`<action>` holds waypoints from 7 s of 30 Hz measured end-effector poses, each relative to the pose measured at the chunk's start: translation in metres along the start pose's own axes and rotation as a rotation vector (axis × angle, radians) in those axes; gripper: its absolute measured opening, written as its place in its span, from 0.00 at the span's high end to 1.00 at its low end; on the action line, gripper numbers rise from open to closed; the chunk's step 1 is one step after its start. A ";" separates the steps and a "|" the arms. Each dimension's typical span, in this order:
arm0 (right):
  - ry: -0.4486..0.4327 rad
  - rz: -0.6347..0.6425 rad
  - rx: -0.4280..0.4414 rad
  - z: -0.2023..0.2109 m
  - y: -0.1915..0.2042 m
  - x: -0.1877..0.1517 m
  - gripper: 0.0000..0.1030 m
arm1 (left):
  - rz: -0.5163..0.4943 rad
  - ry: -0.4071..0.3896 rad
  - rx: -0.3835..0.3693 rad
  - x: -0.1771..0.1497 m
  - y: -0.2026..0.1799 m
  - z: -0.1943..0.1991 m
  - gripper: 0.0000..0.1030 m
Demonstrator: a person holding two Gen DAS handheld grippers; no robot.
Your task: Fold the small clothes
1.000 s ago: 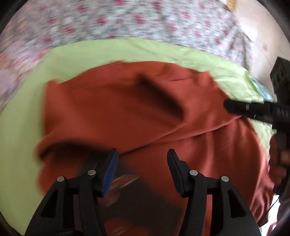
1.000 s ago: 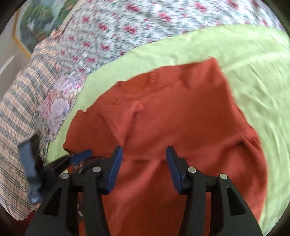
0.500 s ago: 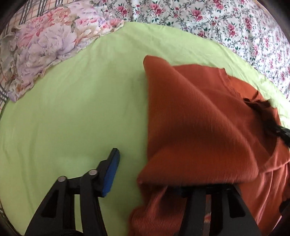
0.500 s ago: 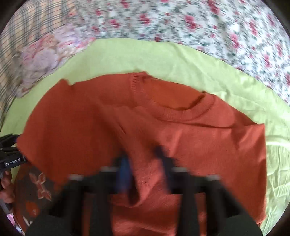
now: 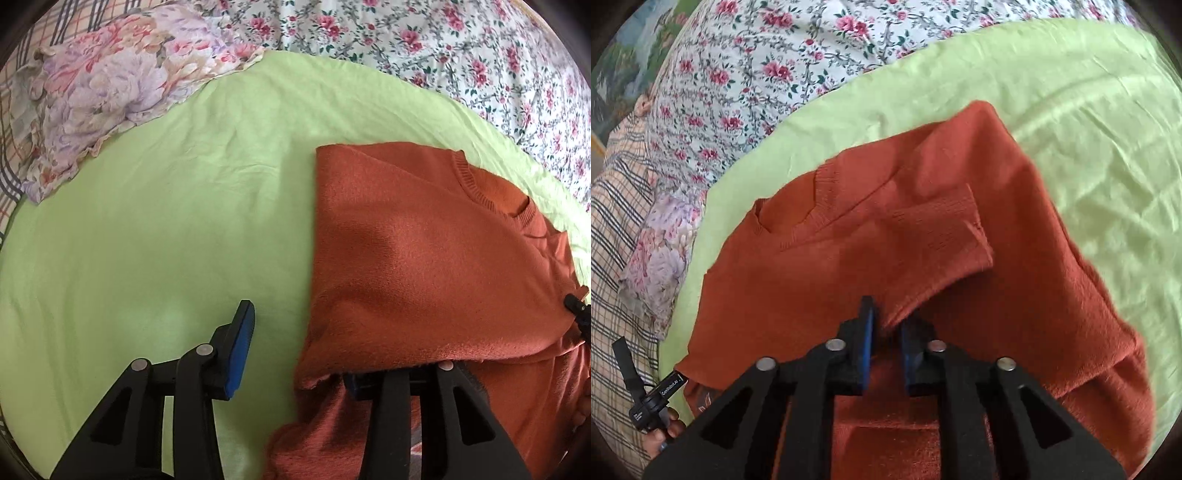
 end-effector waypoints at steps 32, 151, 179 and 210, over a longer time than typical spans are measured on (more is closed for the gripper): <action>-0.108 0.119 -0.070 0.049 0.002 -0.004 0.72 | -0.004 -0.010 -0.203 -0.012 0.005 0.042 0.55; -0.038 0.048 0.044 0.021 -0.073 0.061 0.84 | 0.072 0.052 -0.340 0.062 -0.024 -0.033 0.89; -0.102 0.224 -0.183 0.016 -0.060 0.099 0.70 | -0.026 0.030 -0.228 0.127 -0.087 -0.048 0.51; -0.025 0.126 0.081 0.101 -0.008 -0.082 0.67 | 0.245 0.215 -0.468 -0.102 -0.002 0.061 0.39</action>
Point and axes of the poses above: each gripper's, at about its wrist camera, not at the fingertips, and z roughly against the way its jaws point, y to its left, x to its top, the point moved 1 cm from there along -z, roughly the way its jaws point, and after that the axes turned 10 degrees about z, right-handed, at the moved point
